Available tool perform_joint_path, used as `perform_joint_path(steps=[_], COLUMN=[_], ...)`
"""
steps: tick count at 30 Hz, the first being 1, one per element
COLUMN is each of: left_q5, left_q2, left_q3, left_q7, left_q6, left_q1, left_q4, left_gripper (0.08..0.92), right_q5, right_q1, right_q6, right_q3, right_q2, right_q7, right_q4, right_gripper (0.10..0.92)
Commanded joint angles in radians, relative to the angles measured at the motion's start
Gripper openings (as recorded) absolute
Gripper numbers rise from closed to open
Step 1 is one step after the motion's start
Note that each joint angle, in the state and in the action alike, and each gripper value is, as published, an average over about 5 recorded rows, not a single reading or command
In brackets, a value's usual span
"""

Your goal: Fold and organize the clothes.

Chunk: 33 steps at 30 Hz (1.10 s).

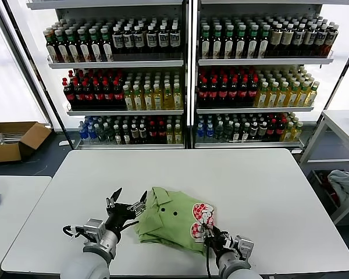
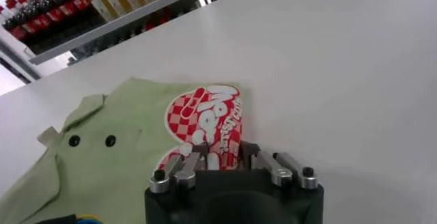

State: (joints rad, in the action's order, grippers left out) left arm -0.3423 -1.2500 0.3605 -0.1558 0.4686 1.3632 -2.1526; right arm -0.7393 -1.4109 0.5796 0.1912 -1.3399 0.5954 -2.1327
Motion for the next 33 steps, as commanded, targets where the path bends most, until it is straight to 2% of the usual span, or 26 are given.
perform_joint_path(steps=[1,9,14,19,22,25,33], left_q5=[0.000,0.001,0.002,0.003,0.004,0.005,0.013], left_q2=[-0.004,-0.013,-0.025,-0.038,-0.043,-0.047,-0.058], left_q3=[0.011,0.012,0.011,0.002,-0.004,-0.009,-0.031], left_q7=[-0.004,-0.008,-0.009,-0.009,-0.009,-0.008,-0.008], left_q6=[0.002,0.007,0.008,0.007,0.008,0.008,0.010], left_q1=[0.009,0.020,0.022,0.026,0.025,0.025,0.028], left_q4=[-0.001,-0.009,-0.013,-0.013,-0.011,-0.006,0.005], left_gripper=[0.823,0.823,0.823,0.823,0.823,0.823,0.823], right_q5=[0.085,0.222,0.311,0.489,0.516,0.559,0.576], right_q1=[0.020,0.097,0.190,0.222,0.219,0.204,0.105], right_q6=[0.002,0.004,0.006,0.000,-0.001,-0.003,-0.002], right_q3=[-0.027,0.023,0.099,0.141,0.160,0.185,0.113], right_q2=[0.010,0.115,0.224,0.237,0.219,0.191,0.133], right_q7=[-0.012,-0.091,-0.178,-0.274,-0.283,-0.281,-0.270], right_q4=[0.028,0.022,0.115,0.282,0.304,0.261,-0.034], right_gripper=[0.350,0.130,0.107,0.108,0.141,0.217,0.451])
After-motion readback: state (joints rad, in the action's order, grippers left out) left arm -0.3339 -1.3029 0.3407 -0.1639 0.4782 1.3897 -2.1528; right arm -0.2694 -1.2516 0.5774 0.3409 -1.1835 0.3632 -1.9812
